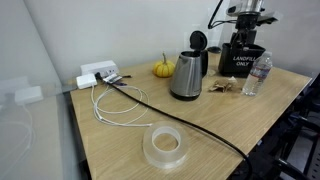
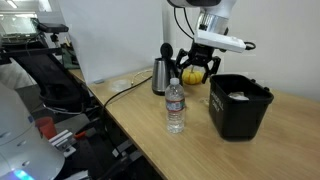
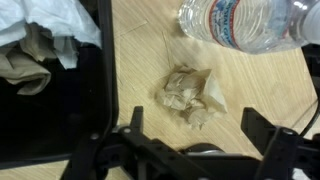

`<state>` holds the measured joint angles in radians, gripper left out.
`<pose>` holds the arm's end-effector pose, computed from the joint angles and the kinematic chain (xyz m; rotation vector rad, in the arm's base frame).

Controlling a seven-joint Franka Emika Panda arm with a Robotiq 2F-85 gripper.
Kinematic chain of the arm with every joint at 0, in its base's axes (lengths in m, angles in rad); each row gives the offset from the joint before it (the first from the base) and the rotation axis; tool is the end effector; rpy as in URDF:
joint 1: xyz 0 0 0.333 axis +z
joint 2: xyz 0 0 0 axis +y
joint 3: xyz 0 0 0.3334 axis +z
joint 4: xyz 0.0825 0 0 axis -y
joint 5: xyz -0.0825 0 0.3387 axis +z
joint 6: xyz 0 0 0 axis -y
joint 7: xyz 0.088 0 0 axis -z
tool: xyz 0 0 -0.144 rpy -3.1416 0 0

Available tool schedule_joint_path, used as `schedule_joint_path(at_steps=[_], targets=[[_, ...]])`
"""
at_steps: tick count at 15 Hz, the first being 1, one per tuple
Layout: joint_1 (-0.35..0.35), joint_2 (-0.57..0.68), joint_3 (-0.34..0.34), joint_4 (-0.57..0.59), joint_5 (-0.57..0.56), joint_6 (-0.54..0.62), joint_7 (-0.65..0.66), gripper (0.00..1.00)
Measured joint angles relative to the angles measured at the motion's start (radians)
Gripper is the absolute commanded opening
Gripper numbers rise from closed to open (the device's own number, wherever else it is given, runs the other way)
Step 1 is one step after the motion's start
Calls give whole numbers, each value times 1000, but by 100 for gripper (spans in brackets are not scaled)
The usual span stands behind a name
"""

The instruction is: Put the brown paper in the bin on the table

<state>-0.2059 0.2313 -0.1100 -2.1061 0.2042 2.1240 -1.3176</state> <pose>0.4941 -0.1444 0.3052 -2.6215 -1.2278 0.0643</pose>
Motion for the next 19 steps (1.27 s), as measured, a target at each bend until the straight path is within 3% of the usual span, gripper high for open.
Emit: schedule_joint_path(at_steps=[12, 19], targets=[[18, -195, 0, -118, -27, 13, -4, 100], [20, -201, -2, -129, -27, 17, -3, 100]])
